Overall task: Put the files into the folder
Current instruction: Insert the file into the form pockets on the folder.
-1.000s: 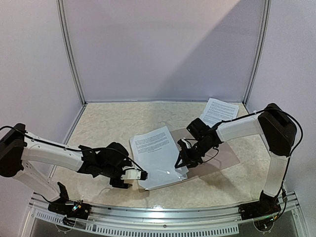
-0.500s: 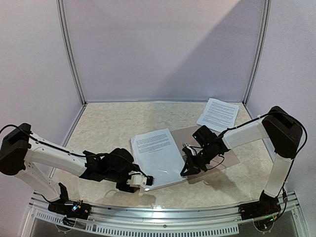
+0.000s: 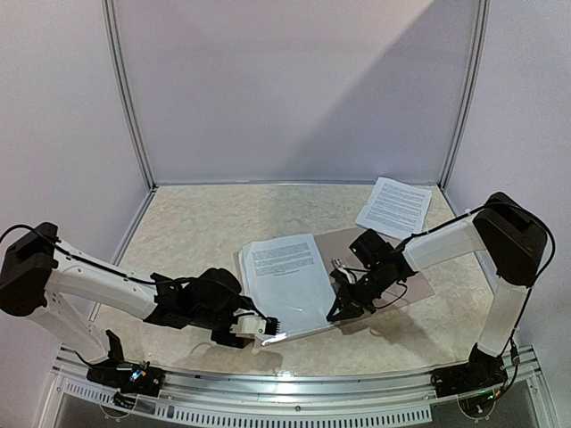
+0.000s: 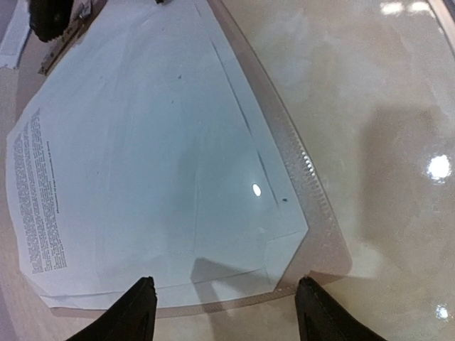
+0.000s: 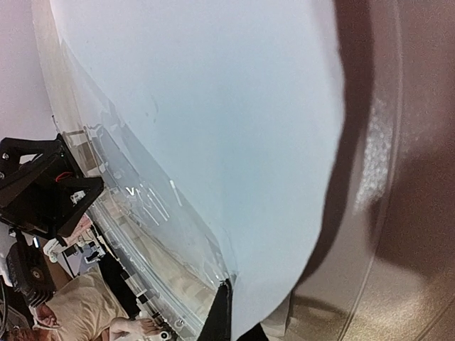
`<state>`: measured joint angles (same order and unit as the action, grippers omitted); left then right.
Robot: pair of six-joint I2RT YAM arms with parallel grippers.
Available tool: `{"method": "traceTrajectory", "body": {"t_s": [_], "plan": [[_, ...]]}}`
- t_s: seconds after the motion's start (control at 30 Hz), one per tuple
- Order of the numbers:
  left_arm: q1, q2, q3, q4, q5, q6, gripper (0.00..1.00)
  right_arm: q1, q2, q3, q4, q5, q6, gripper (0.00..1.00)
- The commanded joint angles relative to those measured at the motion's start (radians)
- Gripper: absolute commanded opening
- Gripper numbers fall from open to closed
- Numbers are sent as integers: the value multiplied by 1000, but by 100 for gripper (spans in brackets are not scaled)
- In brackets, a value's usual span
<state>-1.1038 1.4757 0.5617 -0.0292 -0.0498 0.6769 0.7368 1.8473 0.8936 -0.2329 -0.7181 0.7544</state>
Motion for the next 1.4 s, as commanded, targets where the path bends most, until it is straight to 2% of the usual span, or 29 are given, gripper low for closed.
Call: {"method": "traceTrajectory", "body": {"t_s": [0.0, 0.27, 0.43, 0.6, 0.8, 0.97, 1.1, 1.37], "plan": [[-18, 68, -59, -125, -1, 3, 69, 7, -33, -18, -72, -22, -11, 0], [-16, 56, -53, -135, 5, 9, 69, 6, -26, 23, -142, 4, -55, 1], [11, 18, -50, -170, 27, 29, 69, 5, -33, 53, -223, 55, -84, 24], [76, -16, -15, -250, 81, 60, 69, 3, -41, 123, -353, 111, -133, 40], [181, -69, 41, -361, 123, 106, 69, -8, -54, 302, -630, 289, -238, 49], [349, -53, 74, -300, 19, 134, 67, -39, -14, 527, -729, 424, -311, 52], [435, 22, 145, -212, -20, 103, 63, -99, 72, 649, -623, 482, -351, 49], [482, 232, 273, -117, -87, 98, 57, -185, 312, 799, -287, 421, -347, 51]]}}
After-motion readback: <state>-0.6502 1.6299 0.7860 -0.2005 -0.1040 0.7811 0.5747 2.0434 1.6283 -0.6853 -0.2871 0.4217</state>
